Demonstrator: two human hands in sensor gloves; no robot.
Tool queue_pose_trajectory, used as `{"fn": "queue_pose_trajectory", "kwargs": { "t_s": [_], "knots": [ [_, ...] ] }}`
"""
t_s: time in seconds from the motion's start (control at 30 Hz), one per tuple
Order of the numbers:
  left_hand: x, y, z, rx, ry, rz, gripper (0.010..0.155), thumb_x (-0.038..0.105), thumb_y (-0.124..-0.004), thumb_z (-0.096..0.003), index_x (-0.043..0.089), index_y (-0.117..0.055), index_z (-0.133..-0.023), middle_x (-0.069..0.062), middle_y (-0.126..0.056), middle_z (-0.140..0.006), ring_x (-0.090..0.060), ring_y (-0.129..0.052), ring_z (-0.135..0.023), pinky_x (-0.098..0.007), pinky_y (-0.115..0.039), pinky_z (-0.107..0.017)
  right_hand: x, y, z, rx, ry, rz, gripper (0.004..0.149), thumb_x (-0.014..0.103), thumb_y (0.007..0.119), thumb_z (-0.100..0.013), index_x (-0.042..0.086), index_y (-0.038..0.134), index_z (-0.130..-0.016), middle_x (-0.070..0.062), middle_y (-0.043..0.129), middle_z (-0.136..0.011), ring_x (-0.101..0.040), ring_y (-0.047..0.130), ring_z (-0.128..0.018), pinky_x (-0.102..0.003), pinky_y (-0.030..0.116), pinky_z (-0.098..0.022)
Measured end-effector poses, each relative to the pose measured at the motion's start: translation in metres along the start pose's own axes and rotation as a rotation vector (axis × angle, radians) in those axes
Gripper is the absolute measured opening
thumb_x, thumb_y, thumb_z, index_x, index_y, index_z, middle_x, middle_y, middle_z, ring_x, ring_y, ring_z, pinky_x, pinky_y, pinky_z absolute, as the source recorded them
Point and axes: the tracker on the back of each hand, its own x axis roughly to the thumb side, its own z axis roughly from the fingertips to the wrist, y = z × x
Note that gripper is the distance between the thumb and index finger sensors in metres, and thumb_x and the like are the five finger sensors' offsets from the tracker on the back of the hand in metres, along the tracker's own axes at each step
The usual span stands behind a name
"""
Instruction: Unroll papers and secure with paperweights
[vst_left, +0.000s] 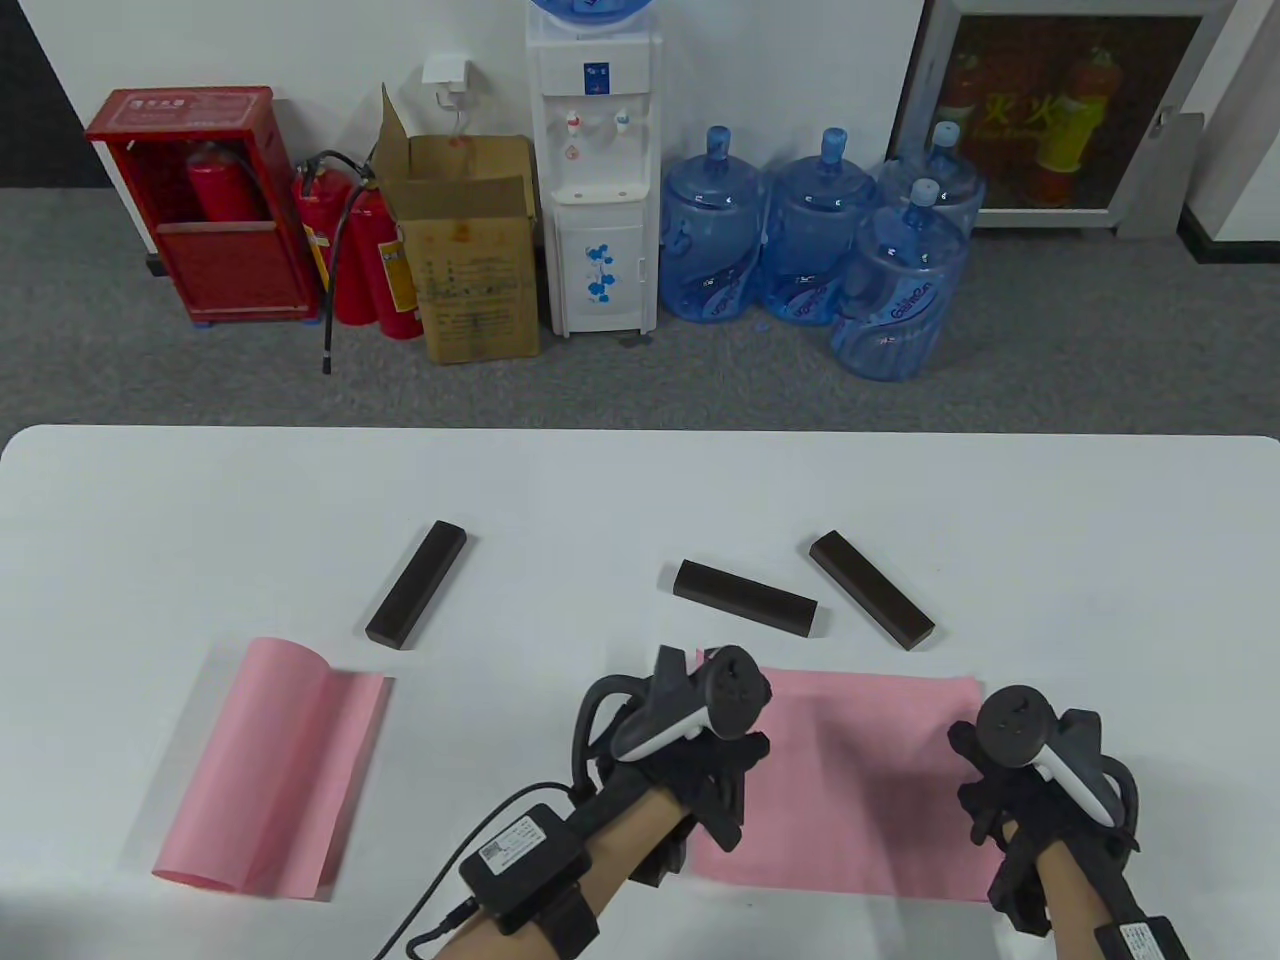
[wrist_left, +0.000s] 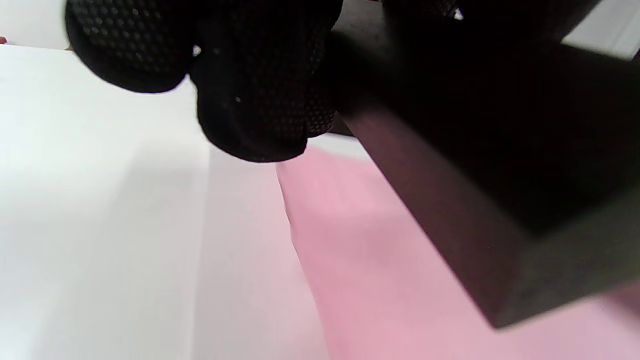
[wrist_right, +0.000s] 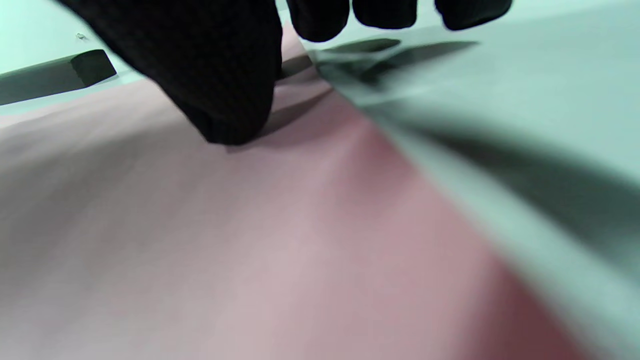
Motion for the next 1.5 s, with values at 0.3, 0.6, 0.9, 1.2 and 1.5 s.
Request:
{"fn": "queue_pose_trajectory", "kwargs": {
  "t_s": [0.3, 0.6, 0.9, 1.2, 1.5],
  "knots": [
    [0.015, -0.038, -0.021, -0.093, 0.094, -0.252, 0.062, 0.062, -0.069, -0.0469, 0.049, -0.057, -0.106, -0.016, -0.096, -0.078, -0.024, -0.103, -0.042, -0.050, -0.082, -0.046, 0.001, 0.000, 0.000, -0.002, -0.001, 0.014, 0.062, 0.029, 0.088, -0.040, 0.026, 0.069, -0.099, -0.007, 0.034, -0.113, -0.042, 0.037, -0.107, -0.064, 0.043, -0.075],
    [0.009, -0.054, -0.028, -0.099, 0.126, -0.320, 0.059, 0.062, -0.067, -0.0471, 0.051, -0.058, -0.105, -0.014, -0.094, -0.077, -0.023, -0.102, -0.042, -0.050, -0.082, -0.047, 0.003, 0.001, 0.000, -0.004, -0.002, 0.027, 0.062, 0.028, 0.088, -0.040, 0.026, 0.069, -0.099, -0.007, 0.035, -0.113, -0.042, 0.037, -0.107, -0.064, 0.043, -0.075],
    [0.000, -0.039, -0.014, -0.067, 0.133, -0.276, 0.069, 0.066, -0.061, -0.0460, 0.049, -0.037, -0.109, -0.014, -0.089, -0.089, -0.026, -0.100, -0.051, -0.052, -0.079, -0.051, 0.004, 0.001, 0.000, -0.001, 0.001, 0.026, 0.062, 0.028, 0.088, -0.040, 0.027, 0.069, -0.099, -0.008, 0.035, -0.113, -0.042, 0.038, -0.107, -0.064, 0.043, -0.075],
    [-0.108, -0.008, 0.038, 0.105, 0.200, -0.129, 0.067, 0.063, -0.061, -0.0479, 0.046, -0.043, -0.110, -0.013, -0.079, -0.105, -0.032, -0.095, -0.073, -0.055, -0.073, -0.059, 0.003, 0.001, 0.000, -0.002, -0.001, 0.017, 0.061, 0.029, 0.088, -0.040, 0.027, 0.069, -0.099, -0.008, 0.036, -0.113, -0.042, 0.038, -0.106, -0.065, 0.044, -0.075],
    [-0.191, -0.038, 0.062, 0.303, 0.218, 0.063, 0.066, 0.061, -0.062, -0.0485, 0.045, -0.044, -0.110, -0.012, -0.075, -0.108, -0.034, -0.090, -0.081, -0.056, -0.070, -0.062, 0.001, 0.001, 0.001, 0.000, 0.006, -0.012, 0.061, 0.029, 0.088, -0.040, 0.028, 0.069, -0.098, -0.008, 0.037, -0.113, -0.043, 0.039, -0.106, -0.065, 0.044, -0.074]
  ]
}}
